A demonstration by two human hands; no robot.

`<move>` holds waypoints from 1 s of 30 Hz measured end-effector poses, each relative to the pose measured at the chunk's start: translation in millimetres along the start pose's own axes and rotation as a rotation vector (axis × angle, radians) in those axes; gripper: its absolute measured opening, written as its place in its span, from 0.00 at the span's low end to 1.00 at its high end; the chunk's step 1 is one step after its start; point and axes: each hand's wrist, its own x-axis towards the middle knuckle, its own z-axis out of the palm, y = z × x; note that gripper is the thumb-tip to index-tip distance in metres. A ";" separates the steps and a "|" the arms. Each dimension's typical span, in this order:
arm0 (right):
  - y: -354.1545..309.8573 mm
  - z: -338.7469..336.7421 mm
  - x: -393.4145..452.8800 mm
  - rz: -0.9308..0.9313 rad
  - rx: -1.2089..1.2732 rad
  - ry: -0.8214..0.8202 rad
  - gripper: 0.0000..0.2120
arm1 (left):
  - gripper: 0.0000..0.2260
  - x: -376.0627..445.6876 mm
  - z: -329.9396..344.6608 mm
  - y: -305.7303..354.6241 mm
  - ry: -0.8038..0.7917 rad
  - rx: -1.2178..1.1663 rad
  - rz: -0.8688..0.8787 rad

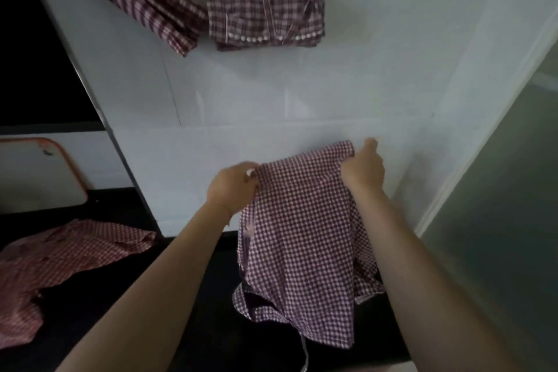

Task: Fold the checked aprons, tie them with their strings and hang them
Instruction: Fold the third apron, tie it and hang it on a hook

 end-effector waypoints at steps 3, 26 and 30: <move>52.6 57.8 -20.2 -0.030 -0.239 -0.239 0.23 | 0.17 -20.9 52.8 -53.2 -0.286 -0.013 -0.166; 239.3 145.3 -124.1 -0.167 -0.770 -0.813 0.21 | 0.05 -85.4 154.9 -131.5 0.161 -0.114 -0.784; 223.0 135.5 -105.0 -0.009 -0.604 -0.835 0.07 | 0.19 -81.1 149.1 -116.8 0.085 0.057 -0.467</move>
